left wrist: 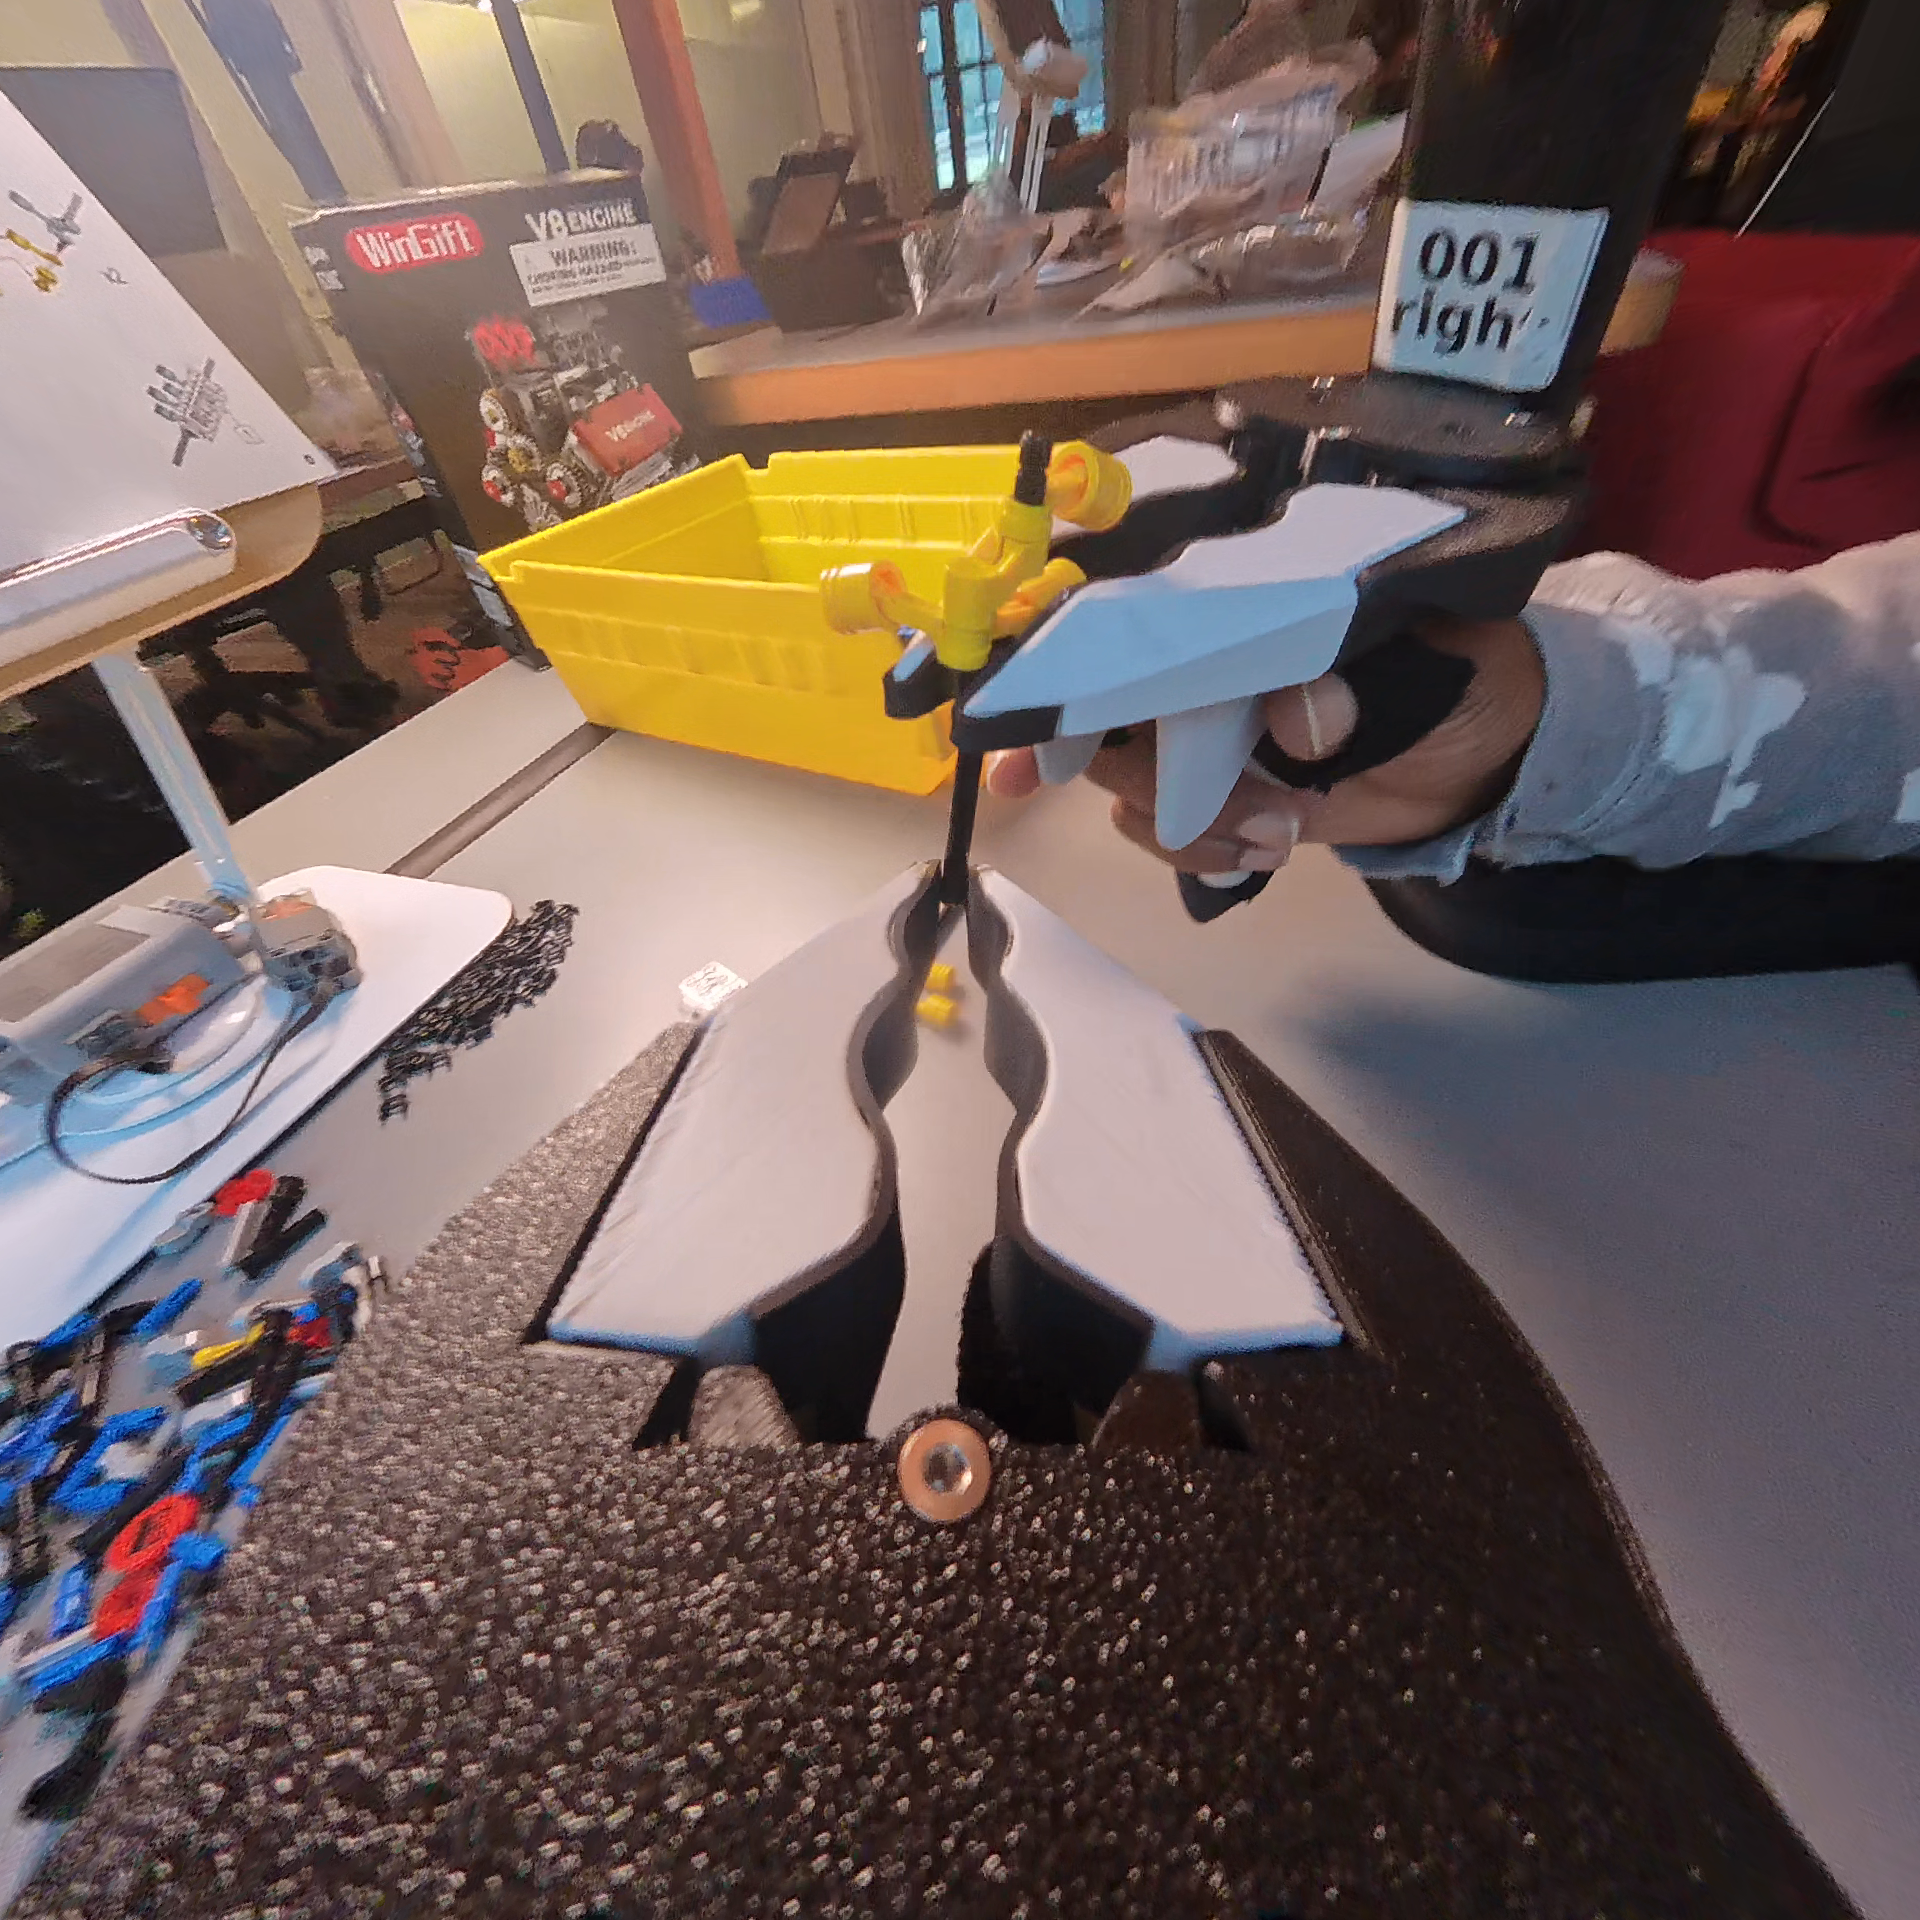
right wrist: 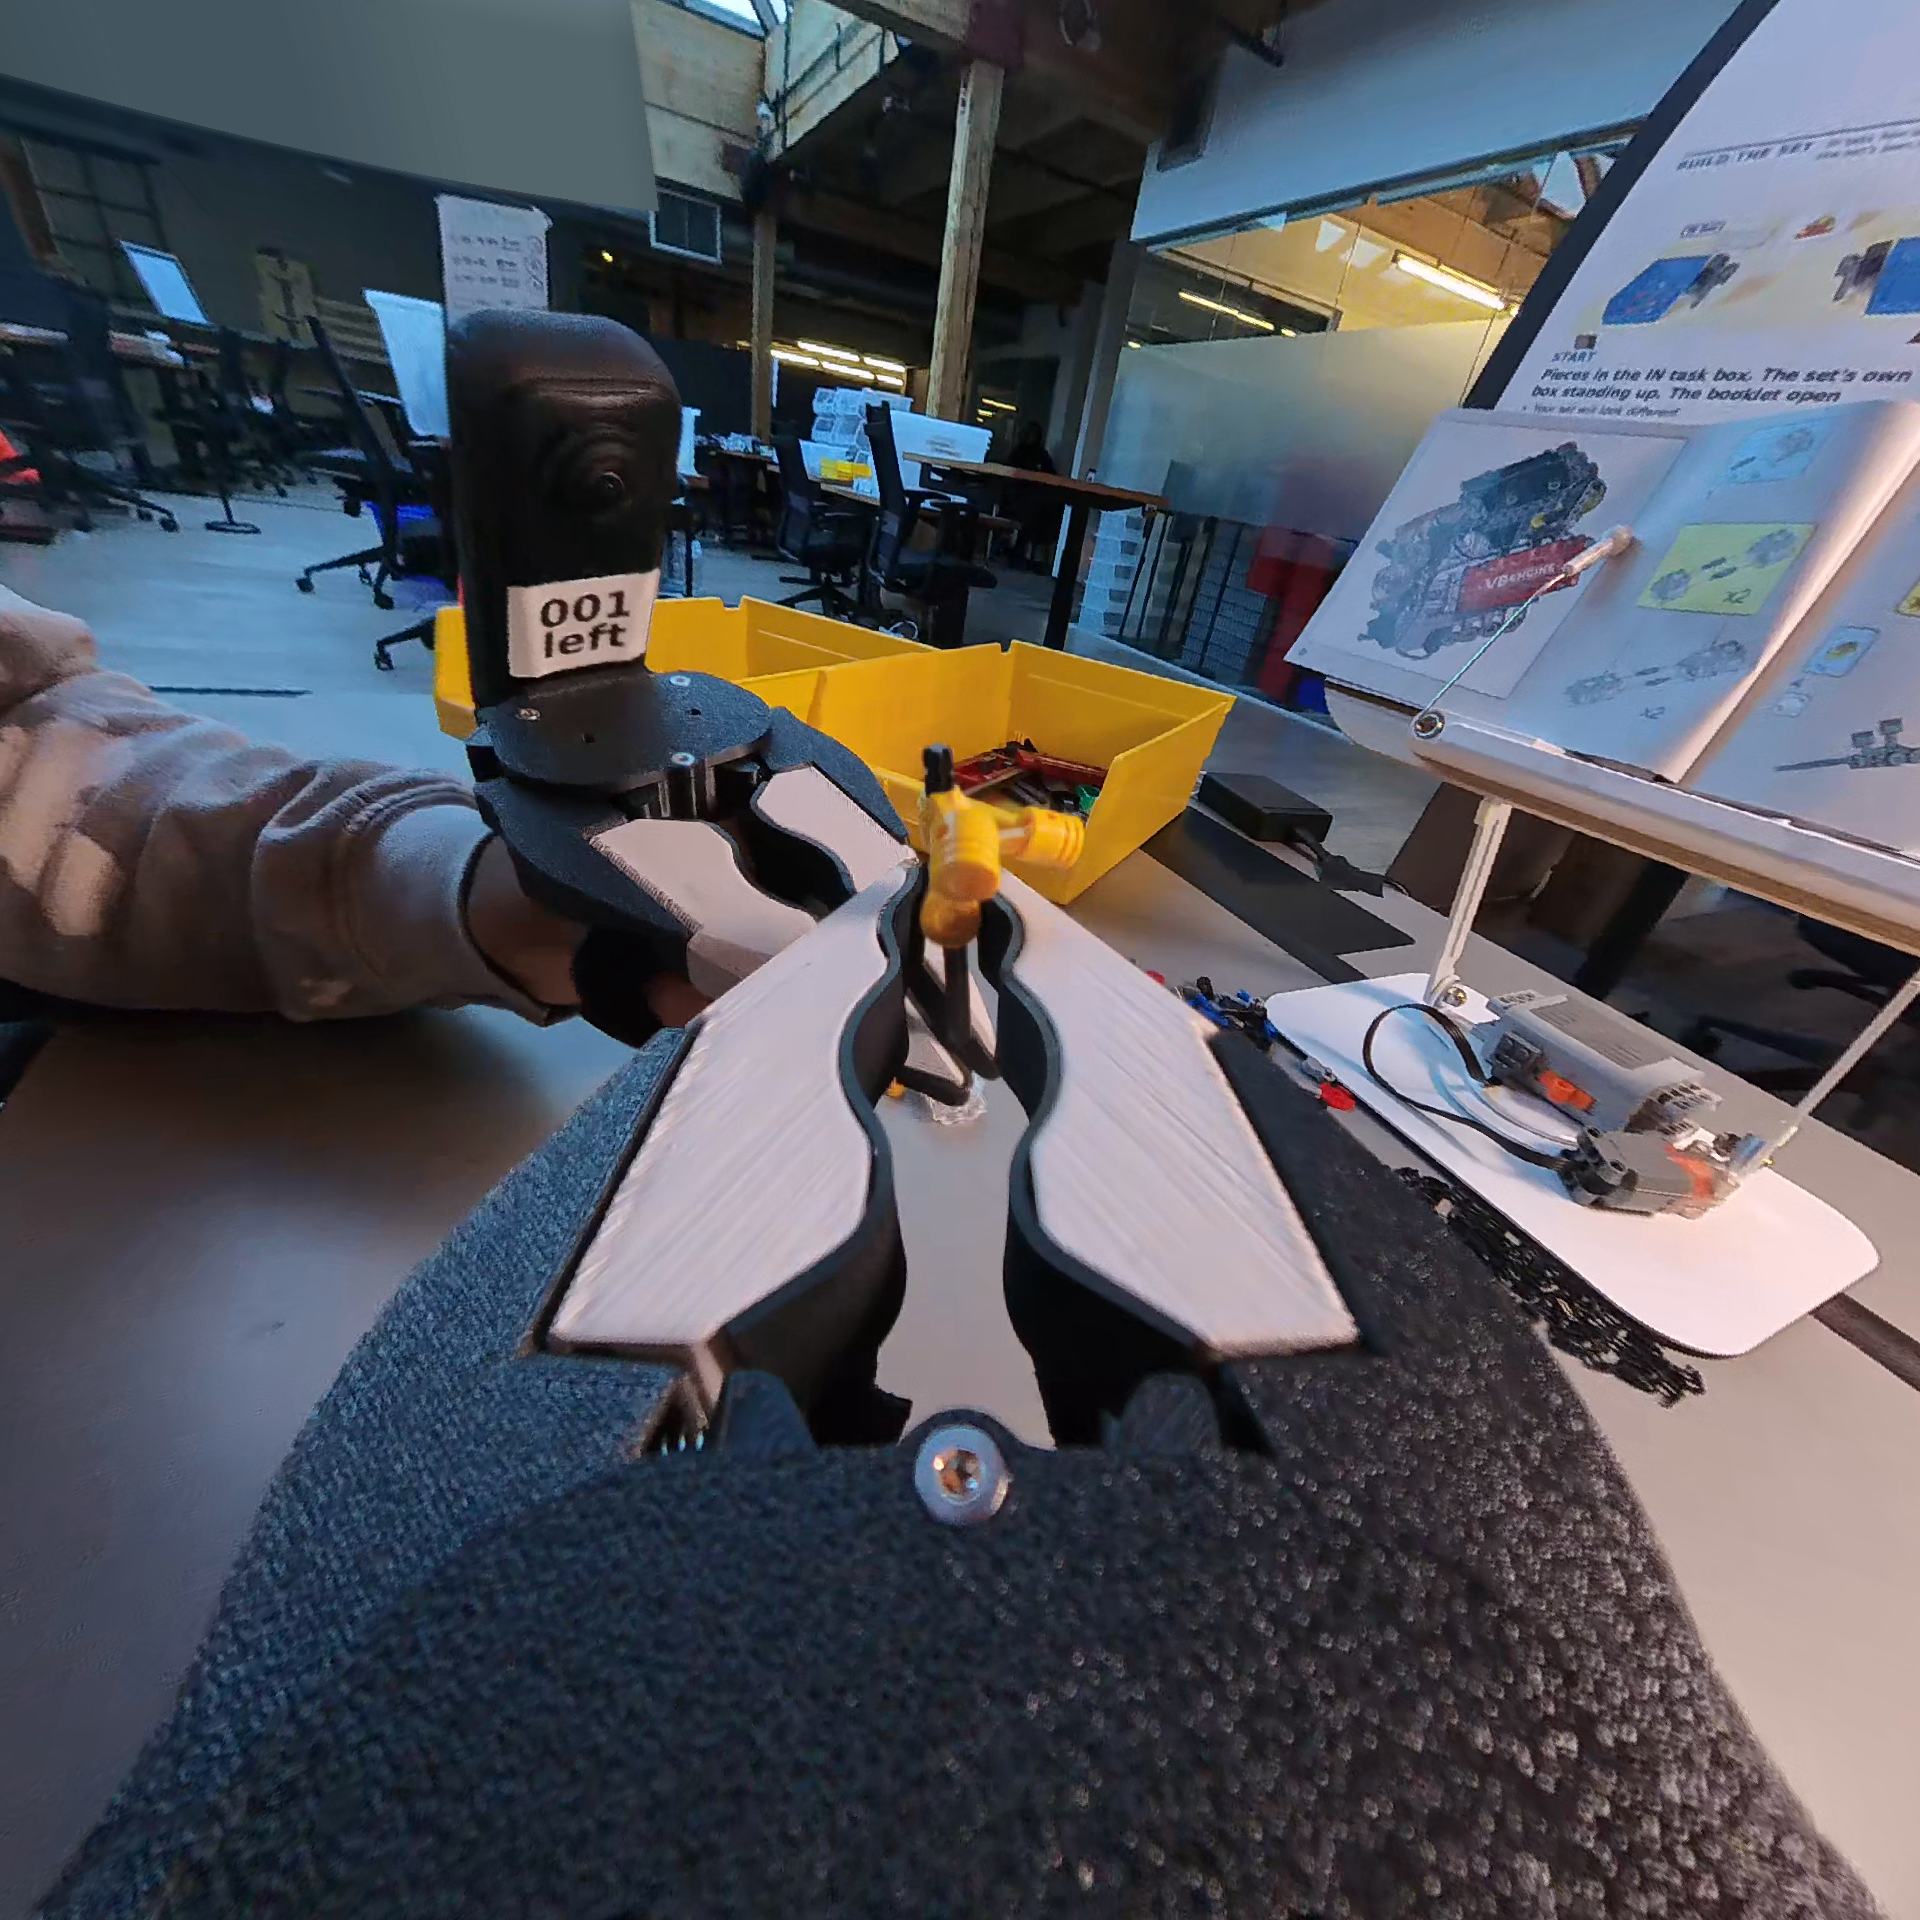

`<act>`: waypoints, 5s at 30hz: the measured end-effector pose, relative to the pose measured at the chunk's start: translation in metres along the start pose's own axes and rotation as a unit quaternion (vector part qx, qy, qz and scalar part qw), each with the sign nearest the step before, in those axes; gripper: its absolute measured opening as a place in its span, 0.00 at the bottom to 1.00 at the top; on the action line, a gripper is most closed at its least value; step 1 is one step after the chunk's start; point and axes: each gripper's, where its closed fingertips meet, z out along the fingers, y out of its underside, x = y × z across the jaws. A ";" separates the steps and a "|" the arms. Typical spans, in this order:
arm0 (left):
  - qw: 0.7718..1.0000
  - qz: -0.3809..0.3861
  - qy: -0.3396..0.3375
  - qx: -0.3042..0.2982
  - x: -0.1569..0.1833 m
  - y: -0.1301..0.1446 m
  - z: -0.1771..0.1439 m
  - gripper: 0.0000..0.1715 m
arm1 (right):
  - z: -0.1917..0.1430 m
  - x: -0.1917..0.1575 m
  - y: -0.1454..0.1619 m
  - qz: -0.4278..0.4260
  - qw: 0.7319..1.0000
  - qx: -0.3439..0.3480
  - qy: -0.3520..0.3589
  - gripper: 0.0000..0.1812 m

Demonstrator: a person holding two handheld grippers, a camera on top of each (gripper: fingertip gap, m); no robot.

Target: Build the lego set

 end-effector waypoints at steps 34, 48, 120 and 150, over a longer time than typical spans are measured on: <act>0.998 -0.051 0.034 0.016 -0.002 -0.010 -0.018 0.11 | -0.010 0.035 0.062 -0.253 0.939 -0.215 0.090 0.02; 0.997 0.078 -0.017 -0.015 -0.001 0.012 -0.007 0.11 | 0.000 0.020 0.074 -0.357 0.891 -0.265 0.087 0.02; 0.987 0.058 -0.042 -0.141 -0.025 0.027 -0.028 0.08 | 0.002 0.028 0.081 -0.520 0.816 -0.233 0.094 0.02; 0.843 0.478 -0.090 -0.230 -0.019 0.064 -0.019 0.04 | -0.001 0.018 0.109 -0.393 0.878 -0.271 0.023 0.02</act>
